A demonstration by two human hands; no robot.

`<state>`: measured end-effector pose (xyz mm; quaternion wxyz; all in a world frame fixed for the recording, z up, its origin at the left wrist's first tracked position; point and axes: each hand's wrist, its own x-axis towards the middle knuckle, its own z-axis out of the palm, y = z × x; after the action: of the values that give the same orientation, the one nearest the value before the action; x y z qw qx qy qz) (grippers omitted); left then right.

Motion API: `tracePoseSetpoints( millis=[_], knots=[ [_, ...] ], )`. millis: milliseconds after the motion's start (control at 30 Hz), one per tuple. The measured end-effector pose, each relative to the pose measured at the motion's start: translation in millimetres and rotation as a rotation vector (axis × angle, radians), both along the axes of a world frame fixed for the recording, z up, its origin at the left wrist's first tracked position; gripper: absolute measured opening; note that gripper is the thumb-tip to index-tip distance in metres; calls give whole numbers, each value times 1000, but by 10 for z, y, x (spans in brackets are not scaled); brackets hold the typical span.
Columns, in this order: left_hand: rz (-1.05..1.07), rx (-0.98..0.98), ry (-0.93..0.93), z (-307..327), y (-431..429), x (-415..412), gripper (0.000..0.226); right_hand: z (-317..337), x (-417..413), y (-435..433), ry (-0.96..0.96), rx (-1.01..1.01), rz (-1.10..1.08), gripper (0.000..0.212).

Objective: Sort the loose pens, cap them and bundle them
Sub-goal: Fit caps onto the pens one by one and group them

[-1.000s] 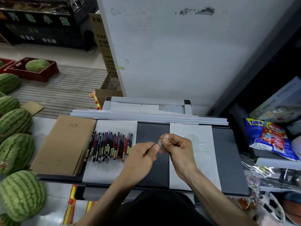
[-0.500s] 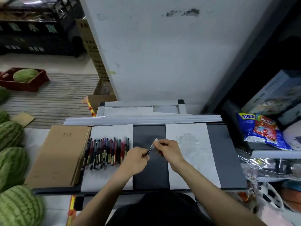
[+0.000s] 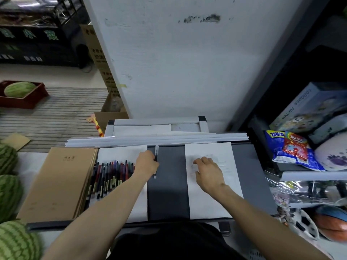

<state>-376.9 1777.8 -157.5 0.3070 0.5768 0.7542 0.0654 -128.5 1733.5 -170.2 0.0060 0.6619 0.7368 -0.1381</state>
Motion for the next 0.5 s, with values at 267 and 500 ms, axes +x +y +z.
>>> tracePoseSetpoints(
  millis=[267, 500],
  knots=[
    [-22, 31, 28, 2, -71, -30, 32, -62, -127, 146, -257, 44, 92, 37],
    [-17, 92, 189, -49, -345, -380, 11, -123, -172, 125, -281, 50, 112, 39]
  ],
)
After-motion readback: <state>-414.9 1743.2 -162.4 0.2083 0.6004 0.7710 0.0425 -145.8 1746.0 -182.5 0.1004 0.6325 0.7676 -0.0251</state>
